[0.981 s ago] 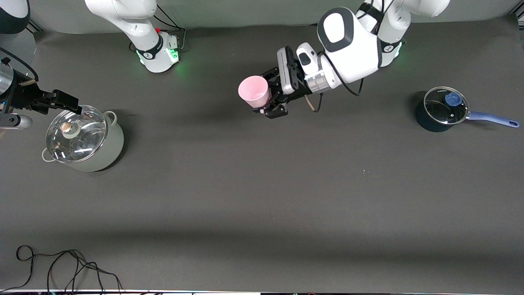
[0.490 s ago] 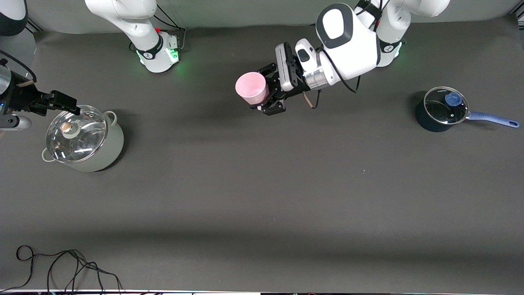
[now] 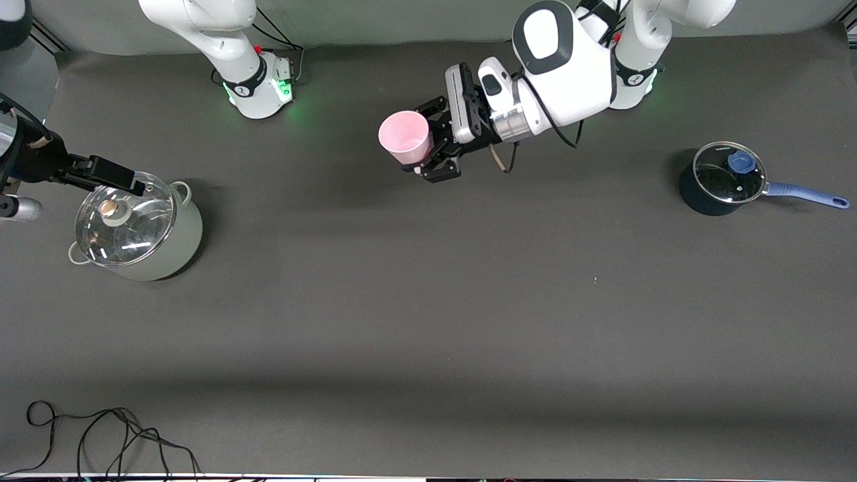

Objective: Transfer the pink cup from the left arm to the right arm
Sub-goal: 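Reach the right gripper toward the cup held by the left gripper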

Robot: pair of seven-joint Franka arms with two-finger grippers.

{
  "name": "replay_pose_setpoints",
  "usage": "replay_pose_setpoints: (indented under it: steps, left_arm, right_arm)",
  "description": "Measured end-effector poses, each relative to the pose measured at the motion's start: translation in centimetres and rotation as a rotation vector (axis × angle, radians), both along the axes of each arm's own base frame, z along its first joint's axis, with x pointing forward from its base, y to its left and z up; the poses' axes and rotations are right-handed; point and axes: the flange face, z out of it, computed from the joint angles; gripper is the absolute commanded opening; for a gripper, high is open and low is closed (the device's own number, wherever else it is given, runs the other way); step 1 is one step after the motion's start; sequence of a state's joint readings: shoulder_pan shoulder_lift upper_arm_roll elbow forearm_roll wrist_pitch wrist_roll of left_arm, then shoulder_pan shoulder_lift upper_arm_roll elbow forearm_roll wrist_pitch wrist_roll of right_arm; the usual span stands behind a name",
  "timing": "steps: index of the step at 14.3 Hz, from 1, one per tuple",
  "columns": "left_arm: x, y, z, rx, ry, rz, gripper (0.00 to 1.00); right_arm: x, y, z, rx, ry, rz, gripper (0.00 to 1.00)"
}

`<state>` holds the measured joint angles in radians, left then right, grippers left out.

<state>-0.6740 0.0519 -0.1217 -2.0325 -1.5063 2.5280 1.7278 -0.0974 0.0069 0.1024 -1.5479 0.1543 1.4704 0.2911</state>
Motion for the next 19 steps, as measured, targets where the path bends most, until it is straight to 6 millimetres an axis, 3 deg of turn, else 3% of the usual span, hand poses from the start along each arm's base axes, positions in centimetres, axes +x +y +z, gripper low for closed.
replay_pose_setpoints:
  steps: [2,8,12,15,19]
  left_arm:
    - [0.0,0.0,0.0,-0.001,0.001,0.001,0.46]
    - [0.1,0.0,0.0,-0.002,0.001,0.002,0.46]
    - [0.1,0.1,0.0,-0.002,0.001,0.004,0.46]
    - [0.2,0.1,0.0,-0.002,0.002,0.005,0.46]
    - [0.3,0.3,0.0,-0.002,0.002,0.010,0.46]
  right_arm:
    - [-0.1,2.8,1.2,0.000,0.000,-0.102,0.99]
    - [-3.1,16.8,2.2,0.000,0.083,-0.382,0.99]
    - [-4.9,24.2,2.6,0.007,0.126,-0.478,0.99]
    - [-5.0,29.0,1.9,-0.002,0.159,-0.539,0.99]
    - [-4.8,34.2,-0.6,-0.018,0.188,-0.520,0.99]
